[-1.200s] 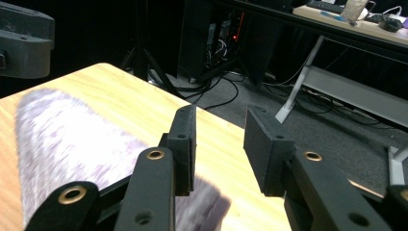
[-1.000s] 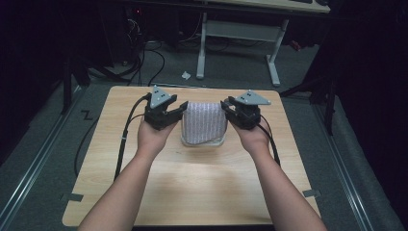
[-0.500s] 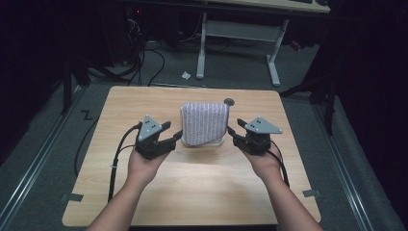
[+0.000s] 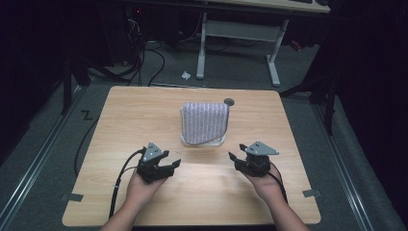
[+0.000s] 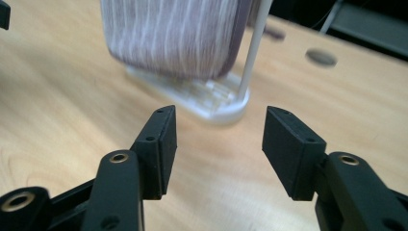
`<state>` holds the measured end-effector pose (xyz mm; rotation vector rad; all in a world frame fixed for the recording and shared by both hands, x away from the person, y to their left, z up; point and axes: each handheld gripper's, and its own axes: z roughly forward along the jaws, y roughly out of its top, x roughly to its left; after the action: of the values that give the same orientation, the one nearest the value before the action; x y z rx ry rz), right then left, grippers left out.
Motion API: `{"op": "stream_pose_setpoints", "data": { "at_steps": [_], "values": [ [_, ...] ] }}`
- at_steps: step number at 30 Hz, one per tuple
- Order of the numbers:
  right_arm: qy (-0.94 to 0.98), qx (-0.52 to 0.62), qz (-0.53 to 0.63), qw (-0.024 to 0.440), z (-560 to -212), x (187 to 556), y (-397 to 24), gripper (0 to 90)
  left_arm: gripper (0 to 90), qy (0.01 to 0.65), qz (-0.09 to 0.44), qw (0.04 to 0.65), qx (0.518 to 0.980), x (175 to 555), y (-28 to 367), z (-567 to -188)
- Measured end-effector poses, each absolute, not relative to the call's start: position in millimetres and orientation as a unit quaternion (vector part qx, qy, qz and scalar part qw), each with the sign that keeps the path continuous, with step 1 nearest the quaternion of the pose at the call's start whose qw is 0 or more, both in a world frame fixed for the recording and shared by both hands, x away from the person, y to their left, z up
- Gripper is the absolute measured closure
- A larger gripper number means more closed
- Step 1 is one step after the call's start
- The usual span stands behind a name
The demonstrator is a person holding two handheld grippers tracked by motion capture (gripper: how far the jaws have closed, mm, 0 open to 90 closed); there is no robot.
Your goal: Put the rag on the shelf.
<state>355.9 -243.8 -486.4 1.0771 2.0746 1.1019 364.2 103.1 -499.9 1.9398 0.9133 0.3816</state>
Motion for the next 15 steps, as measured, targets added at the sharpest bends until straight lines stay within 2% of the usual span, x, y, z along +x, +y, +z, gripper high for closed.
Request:
{"op": "stream_pose_setpoints", "data": {
  "at_steps": [4, 6, 9, 15],
  "values": [
    [0.779, 0.402, 0.401, 0.267, -500, 346, -244, 43.9, 39.4, 0.376, 0.122, 0.452, 0.800, 345, 104, -523],
    [0.778, 0.411, 0.398, 0.258, -516, 328, -247, 43.2, 38.7, 0.373, 0.115, 0.445, 0.806, 325, 102, -536],
    [0.784, 0.412, 0.388, 0.256, -524, 315, -250, 43.9, 39.3, 0.354, 0.123, 0.431, 0.821, 315, 96, -534],
    [0.779, 0.433, 0.386, 0.240, -528, 309, -257, 43.6, 37.7, 0.361, 0.120, 0.450, 0.808, 316, 99, -532]
  ]
}}
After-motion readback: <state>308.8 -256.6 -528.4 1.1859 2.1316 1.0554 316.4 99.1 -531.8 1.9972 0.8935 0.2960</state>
